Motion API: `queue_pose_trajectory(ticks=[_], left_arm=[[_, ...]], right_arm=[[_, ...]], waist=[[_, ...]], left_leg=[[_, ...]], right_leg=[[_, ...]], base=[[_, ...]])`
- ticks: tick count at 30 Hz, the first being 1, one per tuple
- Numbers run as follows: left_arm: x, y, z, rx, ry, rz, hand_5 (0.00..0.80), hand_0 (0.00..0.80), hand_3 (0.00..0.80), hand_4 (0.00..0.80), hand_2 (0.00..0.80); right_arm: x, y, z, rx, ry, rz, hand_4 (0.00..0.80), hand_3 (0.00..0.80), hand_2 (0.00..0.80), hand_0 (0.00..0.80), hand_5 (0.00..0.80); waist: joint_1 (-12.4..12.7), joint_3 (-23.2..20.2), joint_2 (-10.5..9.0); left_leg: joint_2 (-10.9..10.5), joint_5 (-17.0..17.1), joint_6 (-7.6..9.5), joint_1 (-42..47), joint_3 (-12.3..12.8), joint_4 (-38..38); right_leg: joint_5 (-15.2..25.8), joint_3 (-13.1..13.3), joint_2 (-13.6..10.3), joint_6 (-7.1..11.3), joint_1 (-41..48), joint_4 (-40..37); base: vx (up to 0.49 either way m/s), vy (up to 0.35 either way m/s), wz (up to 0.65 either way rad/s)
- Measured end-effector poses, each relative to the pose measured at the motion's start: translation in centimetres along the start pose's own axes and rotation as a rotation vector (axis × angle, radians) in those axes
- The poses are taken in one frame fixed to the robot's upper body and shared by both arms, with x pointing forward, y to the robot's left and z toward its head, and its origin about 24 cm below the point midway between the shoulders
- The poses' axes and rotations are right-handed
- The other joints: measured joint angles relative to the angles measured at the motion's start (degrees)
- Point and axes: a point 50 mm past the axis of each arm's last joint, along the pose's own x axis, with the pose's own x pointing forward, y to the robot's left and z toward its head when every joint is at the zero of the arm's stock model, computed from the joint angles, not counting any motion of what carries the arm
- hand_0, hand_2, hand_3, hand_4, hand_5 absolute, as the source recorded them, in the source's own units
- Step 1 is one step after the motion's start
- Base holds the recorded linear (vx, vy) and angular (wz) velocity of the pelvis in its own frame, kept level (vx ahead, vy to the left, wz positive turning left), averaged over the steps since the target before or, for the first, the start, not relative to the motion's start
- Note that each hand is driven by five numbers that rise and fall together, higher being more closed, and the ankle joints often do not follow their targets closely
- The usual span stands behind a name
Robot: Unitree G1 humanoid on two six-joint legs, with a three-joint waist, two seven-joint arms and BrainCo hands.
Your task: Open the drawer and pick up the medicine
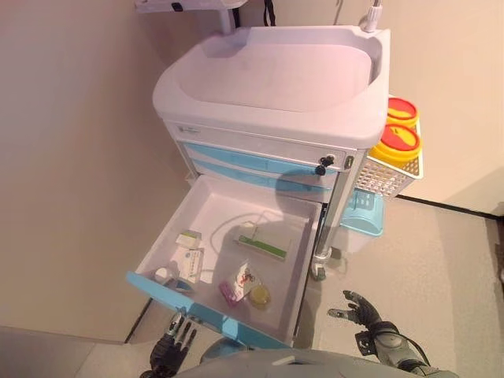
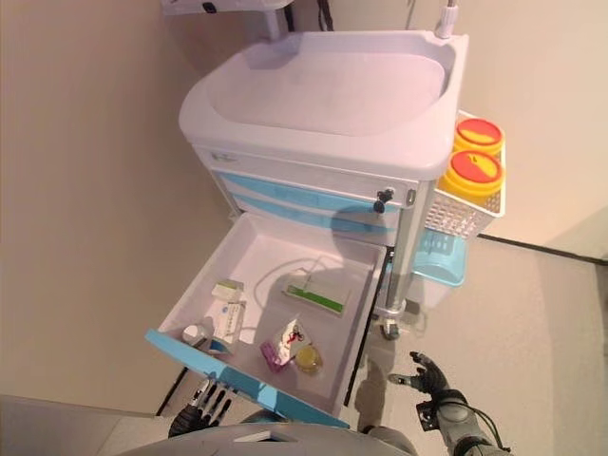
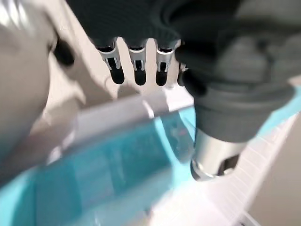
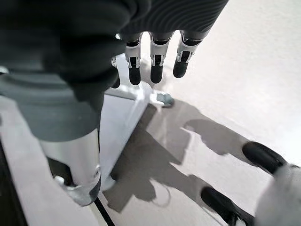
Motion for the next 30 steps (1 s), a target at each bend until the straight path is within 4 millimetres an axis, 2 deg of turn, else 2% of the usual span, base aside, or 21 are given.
queue_pose_trajectory(ticks=[4,6,9,13,17,19,22,25,30], left_arm=[[-0.2,1.6,1.4,0.143,-0.009,0.134,0.0,0.0,0.0,0.0,0.0],[-0.5,2.4,1.6,0.203,0.0,0.202,0.0,0.0,0.0,0.0,0.0],[-0.7,2.9,1.6,0.289,0.017,0.264,0.0,0.0,0.0,0.0,0.0],[-1.4,4.0,1.0,0.358,0.048,0.332,0.0,0.0,0.0,0.0,0.0],[-2.1,5.0,0.3,0.401,0.099,0.386,0.0,0.0,0.0,0.0,0.0],[-2.3,5.4,-0.1,0.418,0.128,0.403,0.0,0.0,0.0,0.0,0.0],[-2.6,5.7,-0.4,0.452,0.163,0.407,0.0,0.0,0.0,0.0,0.0],[-2.7,5.8,-0.6,0.492,0.182,0.401,0.0,0.0,0.0,0.0,0.0],[-2.6,5.6,-0.8,0.519,0.198,0.366,0.0,0.0,0.0,0.0,0.0]], right_arm=[[0.0,0.3,0.9,0.019,-0.073,0.004,0.0,0.0,0.0,0.0,0.0],[0.1,0.4,2.4,0.043,-0.153,0.005,0.0,0.0,0.0,0.0,0.0],[0.0,0.4,7.0,0.027,-0.356,0.006,0.0,0.0,0.0,0.0,0.0],[-2.1,-0.9,14.2,-0.18,-0.666,-0.076,0.0,0.0,0.0,0.0,0.0],[-4.5,-3.1,18.6,-0.429,-0.882,-0.184,0.0,0.0,0.0,0.0,0.0],[-5.9,-3.5,20.5,-0.512,-0.986,-0.197,0.0,0.0,0.0,0.0,0.0],[-7.4,-2.9,23.0,-0.609,-1.118,-0.153,0.0,0.0,0.0,0.0,0.0],[-8.4,-0.9,25.0,-0.746,-1.213,-0.019,0.0,0.0,0.0,0.0,0.0],[-8.8,2.9,26.2,-0.988,-1.285,0.163,0.0,0.0,0.0,0.0,0.0]], waist=[[-0.05,-0.52,-3.08],[-0.79,-0.39,-4.07],[-1.48,-0.37,-4.05],[-2.01,0.19,-3.73],[-2.33,1.1,-4.14],[-2.4,1.27,-4.27],[-2.37,1.37,-4.29],[-1.74,1.82,-4.18],[0.47,2.82,-4.0]], left_leg=[[0.3,-0.04,0.07,0.53,1.44,-0.62],[0.28,-0.09,0.15,0.56,1.72,-0.73],[0.37,-0.08,0.33,0.58,1.92,-0.92],[0.39,0.06,0.54,1.16,3.18,-1.82],[0.38,0.38,0.94,1.73,3.26,-2.99],[0.38,0.57,1.2,1.76,3.3,-3.73],[0.22,0.73,1.44,1.89,3.36,-4.44],[0.0,0.86,1.58,2.1,3.24,-4.9],[-0.51,0.98,1.65,2.53,2.36,-5.5]], right_leg=[[0.03,1.06,0.25,0.01,0.05,0.0],[0.1,1.36,0.28,0.06,0.04,-0.03],[0.58,1.75,0.35,0.23,0.09,-0.75],[1.35,2.87,0.53,0.45,0.14,-1.98],[2.58,3.2,0.6,0.99,1.16,-4.28],[3.13,3.3,0.56,1.34,1.38,-5.47],[4.46,3.28,0.58,1.56,2.42,-7.78],[5.31,3.05,0.59,1.71,3.51,-9.79],[6.05,1.68,0.59,1.74,5.32,-12.41]], base=[[0.017,0.024,-0.13],[0.013,0.013,-0.07],[-0.008,0.013,-0.07],[-0.024,0.022,-0.14],[-0.006,0.014,-0.05],[0.0,0.0,0.0],[0.0,0.0,0.0],[-0.003,-0.005,0.04],[-0.007,-0.018,0.13]])
